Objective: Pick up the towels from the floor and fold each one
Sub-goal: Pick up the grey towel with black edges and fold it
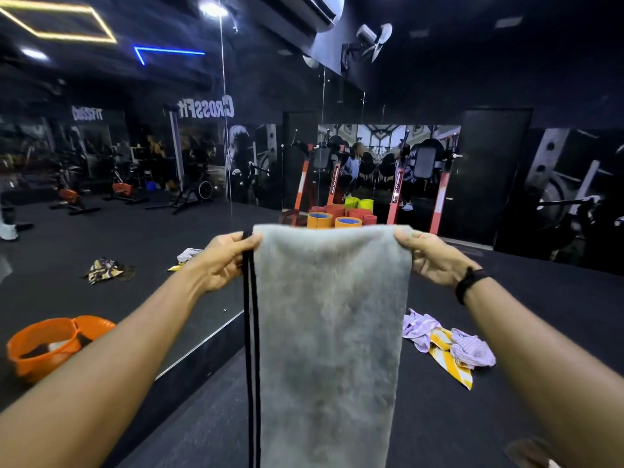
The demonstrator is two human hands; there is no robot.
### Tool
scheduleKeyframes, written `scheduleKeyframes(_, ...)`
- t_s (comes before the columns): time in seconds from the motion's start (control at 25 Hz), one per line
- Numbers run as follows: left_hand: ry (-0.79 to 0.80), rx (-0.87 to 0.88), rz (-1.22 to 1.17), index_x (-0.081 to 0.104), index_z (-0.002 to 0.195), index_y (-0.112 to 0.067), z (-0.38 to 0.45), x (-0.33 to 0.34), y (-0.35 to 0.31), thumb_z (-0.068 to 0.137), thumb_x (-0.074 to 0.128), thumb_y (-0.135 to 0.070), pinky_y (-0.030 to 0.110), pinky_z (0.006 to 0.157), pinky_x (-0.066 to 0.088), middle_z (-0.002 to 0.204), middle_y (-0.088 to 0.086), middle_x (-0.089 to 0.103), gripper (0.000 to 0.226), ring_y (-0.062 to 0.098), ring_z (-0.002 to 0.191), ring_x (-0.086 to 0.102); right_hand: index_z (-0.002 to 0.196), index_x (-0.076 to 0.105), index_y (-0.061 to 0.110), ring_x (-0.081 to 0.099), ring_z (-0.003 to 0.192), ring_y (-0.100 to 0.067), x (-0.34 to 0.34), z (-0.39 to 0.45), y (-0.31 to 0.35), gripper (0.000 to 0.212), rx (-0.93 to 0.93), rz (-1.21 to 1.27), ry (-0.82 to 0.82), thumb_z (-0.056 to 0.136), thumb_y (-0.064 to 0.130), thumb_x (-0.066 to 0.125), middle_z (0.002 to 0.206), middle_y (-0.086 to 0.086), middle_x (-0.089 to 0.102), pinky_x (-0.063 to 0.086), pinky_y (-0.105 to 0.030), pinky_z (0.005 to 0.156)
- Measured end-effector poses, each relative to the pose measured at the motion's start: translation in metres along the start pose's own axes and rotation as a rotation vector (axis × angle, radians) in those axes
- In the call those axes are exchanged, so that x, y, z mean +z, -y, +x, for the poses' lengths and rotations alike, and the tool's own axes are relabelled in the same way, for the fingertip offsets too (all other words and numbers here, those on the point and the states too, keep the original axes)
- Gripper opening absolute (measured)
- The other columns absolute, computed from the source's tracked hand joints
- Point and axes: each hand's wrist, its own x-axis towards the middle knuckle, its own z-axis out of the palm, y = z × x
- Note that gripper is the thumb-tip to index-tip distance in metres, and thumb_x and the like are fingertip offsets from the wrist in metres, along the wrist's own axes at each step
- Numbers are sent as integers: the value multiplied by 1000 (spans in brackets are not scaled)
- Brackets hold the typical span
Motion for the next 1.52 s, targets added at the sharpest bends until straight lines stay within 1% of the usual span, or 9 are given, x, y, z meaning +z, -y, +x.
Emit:
scheduleKeyframes(0.12,94,-92,356,69,84,-11,-7,-1,3,80,77,-26,25,67,56,75,1,71,17,10,64,65,96,70,6,69,80,-18,-1,-3,-14,48,119,-264,125,61,36,83,98,-12,72,58,-28,67)
scheduleKeyframes(0.28,-10,-103,99,64,91,-14,-5,-7,15,88,68,-23,24,64,56,83,4,63,10,10,64,61,88,69,7,58,69,-12,-2,2,-29,9,112,-221,-69,87,16,66,89,-8,67,48,-23,64)
scheduleKeyframes(0.4,-89,-147,56,63,86,-16,-5,-2,13,90,64,-22,28,64,52,61,-5,59,7,7,52,54,94,69,10,61,70,-9,-1,0,-20,11,130,-193,-63,93,13,59,84,-1,69,50,-22,63)
scheduleKeyframes(0.52,-89,0,-143,63,89,-18,-4,4,0,90,64,-23,25,58,50,74,-2,61,5,8,58,57,101,66,8,64,59,-2,6,-1,-1,14,29,-19,-60,95,14,55,73,4,71,51,-15,52)
scheduleKeyframes(0.64,-14,70,160,65,96,-15,-2,1,-14,81,76,-22,24,58,47,84,0,69,20,12,70,63,93,67,7,63,66,-10,10,-2,13,19,9,-177,27,81,22,69,79,-1,71,52,-18,55)
scheduleKeyframes(0.84,-216,74,-21,64,80,-17,2,6,-14,85,70,-17,19,45,44,72,1,60,9,4,45,56,79,62,12,45,43,-2,14,6,7,19,-15,-133,-187,95,6,55,51,8,59,41,-13,41)
scheduleKeyframes(1.08,-90,203,130,66,103,-16,1,8,-18,75,76,1,28,62,58,87,2,72,34,15,75,69,103,66,10,68,69,-10,11,7,19,14,-110,-29,-99,91,7,60,80,3,73,58,-21,64)
scheduleKeyframes(1.44,-227,226,-101,65,82,-15,3,6,-23,81,66,7,22,64,56,68,-2,69,22,10,62,64,90,65,11,66,61,-10,20,6,21,16,-95,186,-221,89,26,64,71,1,70,56,-24,59)
scheduleKeyframes(1.52,-215,200,-271,66,83,-14,2,10,-24,83,69,-3,24,66,57,65,-4,71,11,10,64,66,87,60,12,63,62,-13,26,7,24,6,-122,234,-323,88,13,66,75,-3,64,54,-23,54)
